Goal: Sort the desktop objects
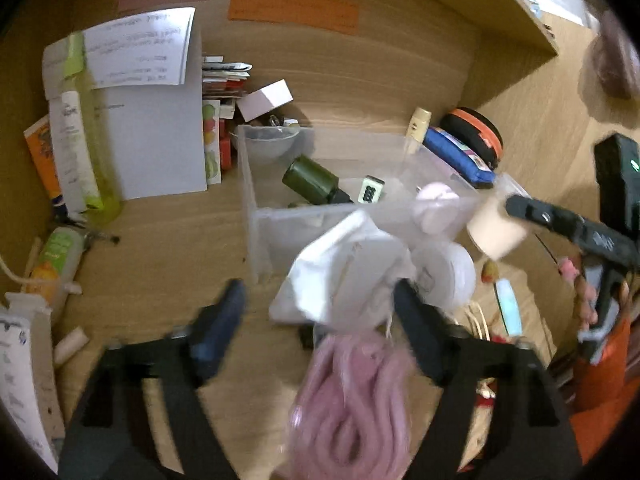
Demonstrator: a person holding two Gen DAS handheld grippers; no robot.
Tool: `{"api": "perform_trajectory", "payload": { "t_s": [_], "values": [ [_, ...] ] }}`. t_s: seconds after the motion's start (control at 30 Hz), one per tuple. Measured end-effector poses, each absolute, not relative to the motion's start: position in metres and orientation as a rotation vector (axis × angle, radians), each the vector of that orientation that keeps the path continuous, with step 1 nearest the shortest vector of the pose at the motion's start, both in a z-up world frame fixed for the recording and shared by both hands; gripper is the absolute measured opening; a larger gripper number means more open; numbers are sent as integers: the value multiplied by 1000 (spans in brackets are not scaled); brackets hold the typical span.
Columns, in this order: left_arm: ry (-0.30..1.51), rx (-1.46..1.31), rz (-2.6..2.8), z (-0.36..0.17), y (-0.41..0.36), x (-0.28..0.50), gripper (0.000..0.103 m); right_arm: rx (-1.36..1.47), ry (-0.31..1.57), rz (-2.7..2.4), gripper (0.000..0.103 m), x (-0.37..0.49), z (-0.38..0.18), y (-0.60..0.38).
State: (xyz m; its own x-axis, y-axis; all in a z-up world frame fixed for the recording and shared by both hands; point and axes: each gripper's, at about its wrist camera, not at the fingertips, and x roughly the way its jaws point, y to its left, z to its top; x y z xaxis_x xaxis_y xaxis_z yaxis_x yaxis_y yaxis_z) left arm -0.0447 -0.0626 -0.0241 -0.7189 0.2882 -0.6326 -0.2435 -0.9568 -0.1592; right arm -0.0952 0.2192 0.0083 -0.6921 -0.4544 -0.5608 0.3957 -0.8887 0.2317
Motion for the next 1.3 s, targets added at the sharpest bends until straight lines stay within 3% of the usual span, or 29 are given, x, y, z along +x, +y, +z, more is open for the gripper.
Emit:
{"api": "perform_trajectory", "payload": {
  "t_s": [0.07, 0.13, 0.27, 0.53, 0.6, 0.67, 0.77, 1.07, 1.3],
  "values": [
    [-55, -1016, 2628, -26, -59, -33, 93, 874, -139, -2524, 68, -96, 9, 221],
    [25, -1053, 2608, -32, -50, -24, 96, 865, -152, -2527, 68, -97, 11, 222],
    [160, -1147, 2557, -53, -33, -19, 96, 833, -143, -2533, 68, -99, 20, 220],
    [191, -1259, 2509, -83, -23, -32, 96, 798, -109, -2522, 68, -113, 35, 209],
    [210, -1244, 2531, -83, -22, -31, 93, 794, -102, -2518, 68, -116, 37, 206],
    [191, -1207, 2559, -82, -24, -28, 73, 791, -103, -2511, 68, -120, 39, 203],
    [147, -1204, 2590, -80, -29, -28, 65, 794, -123, -2488, 68, -129, 40, 197],
    [-124, -1217, 2644, -72, -63, -15, 60, 828, -120, -2456, 68, -158, 36, 174],
    [-203, -1183, 2729, -52, -84, -4, 60, 901, -119, -2407, 68, -177, 15, 156]
  ]
}}
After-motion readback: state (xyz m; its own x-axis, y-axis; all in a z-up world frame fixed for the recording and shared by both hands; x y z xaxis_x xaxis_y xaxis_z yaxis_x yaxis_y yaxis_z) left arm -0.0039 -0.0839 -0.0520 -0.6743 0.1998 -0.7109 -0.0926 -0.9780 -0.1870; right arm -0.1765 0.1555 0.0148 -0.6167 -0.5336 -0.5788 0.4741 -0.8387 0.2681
